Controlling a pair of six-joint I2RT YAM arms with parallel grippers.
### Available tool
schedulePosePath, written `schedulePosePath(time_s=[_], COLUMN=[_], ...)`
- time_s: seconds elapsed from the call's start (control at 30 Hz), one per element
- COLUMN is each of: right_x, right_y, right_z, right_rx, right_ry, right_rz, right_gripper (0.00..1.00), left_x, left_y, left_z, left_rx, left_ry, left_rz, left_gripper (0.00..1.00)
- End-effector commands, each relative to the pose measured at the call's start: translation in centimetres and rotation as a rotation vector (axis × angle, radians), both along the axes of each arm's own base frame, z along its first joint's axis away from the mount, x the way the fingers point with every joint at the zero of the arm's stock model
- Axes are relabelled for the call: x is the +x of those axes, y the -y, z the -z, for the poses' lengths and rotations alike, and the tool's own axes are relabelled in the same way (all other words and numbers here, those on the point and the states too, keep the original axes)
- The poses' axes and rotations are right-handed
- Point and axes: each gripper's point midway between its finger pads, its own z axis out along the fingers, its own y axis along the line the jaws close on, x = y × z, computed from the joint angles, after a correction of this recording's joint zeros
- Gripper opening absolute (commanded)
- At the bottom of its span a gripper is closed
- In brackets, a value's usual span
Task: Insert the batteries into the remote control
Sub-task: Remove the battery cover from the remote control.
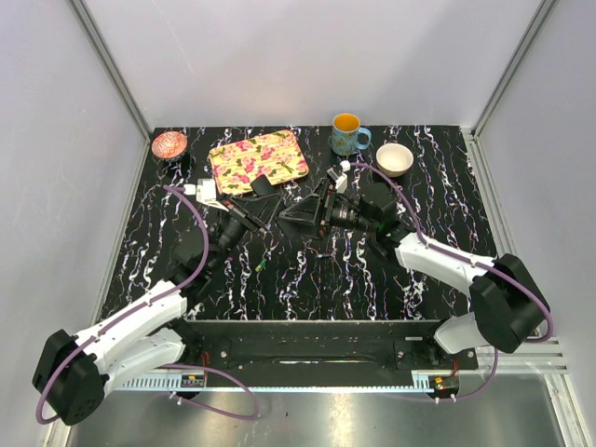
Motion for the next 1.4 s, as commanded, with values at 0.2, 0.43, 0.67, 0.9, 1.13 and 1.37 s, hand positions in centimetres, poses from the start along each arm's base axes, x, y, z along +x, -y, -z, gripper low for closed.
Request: schedulePosePath(time_s=[0.2,0.43,0.67,0.9,1.13,1.37], right_x=[0.8,0.1,-1.1,-0.4,-0.1,0.1], right_y=[2.0,7.7,7.7,5.5,3.7,2.7], right_z=[-0.5,-0.2,2.5,2.0,2.6,3.3], right_rx=[-0.261,-0.697,-1.002,-1.007,-1.024,-1.039], right_ry=[0.160,0.430,0.558,0.578,0.608,0.617], right_rz=[0.089,0.162,0.124,0.154,0.117,0.082], right_gripper=[1.00,0.96,0.88,0.89,0.89,0.81], left_x=[1.0,2.3,2.8,3.6,3.6,3.5], left_y=[-0.4,-0.3,1.9,2.8,2.8,2.9], left_z=[1.3,2.9,3.2,4.2,4.7,5.3], left_rx=[-0.036,-0.060,-0.211,-0.226,-0.211,-0.208], left_ry=[-0.108,-0.259,-0.337,-0.393,-0.409,-0.420], left_rz=[-0.041,0.085,0.322,0.350,0.350,0.353], left_gripper=[0.00,0.00,0.00,0.00,0.00,0.00])
